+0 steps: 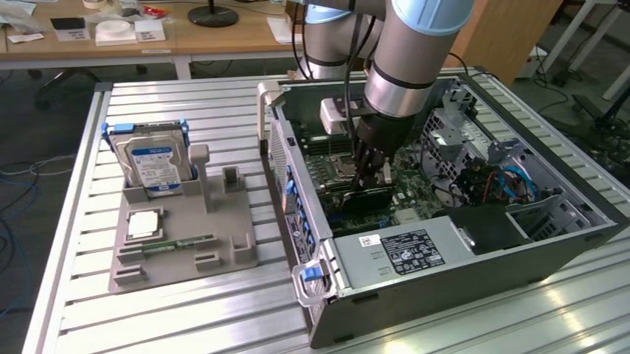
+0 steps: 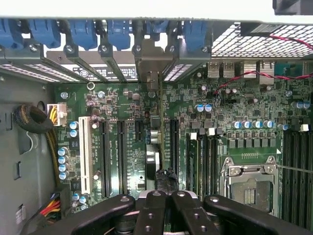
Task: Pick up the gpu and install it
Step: 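Press down on the gpu until it lock into place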
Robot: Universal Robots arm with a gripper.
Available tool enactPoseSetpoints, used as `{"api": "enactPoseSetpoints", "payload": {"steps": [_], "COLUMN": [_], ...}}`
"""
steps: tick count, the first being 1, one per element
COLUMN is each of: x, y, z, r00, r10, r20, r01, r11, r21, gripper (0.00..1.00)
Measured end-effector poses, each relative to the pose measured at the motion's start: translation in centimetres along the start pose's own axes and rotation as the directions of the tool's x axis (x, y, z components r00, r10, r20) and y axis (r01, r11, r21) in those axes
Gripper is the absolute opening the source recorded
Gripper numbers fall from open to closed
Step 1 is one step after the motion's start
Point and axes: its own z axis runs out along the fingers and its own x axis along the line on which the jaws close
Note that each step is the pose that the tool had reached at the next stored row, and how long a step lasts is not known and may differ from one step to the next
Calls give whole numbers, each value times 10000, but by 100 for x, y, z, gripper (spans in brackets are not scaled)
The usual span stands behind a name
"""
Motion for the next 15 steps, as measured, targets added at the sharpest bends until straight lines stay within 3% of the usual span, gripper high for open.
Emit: {"api": "enactPoseSetpoints", "payload": {"steps": [15], "x": [2], "y": [4], "z": [25], "r00": [10000], "r10": [0], "r20": [-4], "r01": [0], "r11": [10000], "r21": [3], "gripper": [11]}}
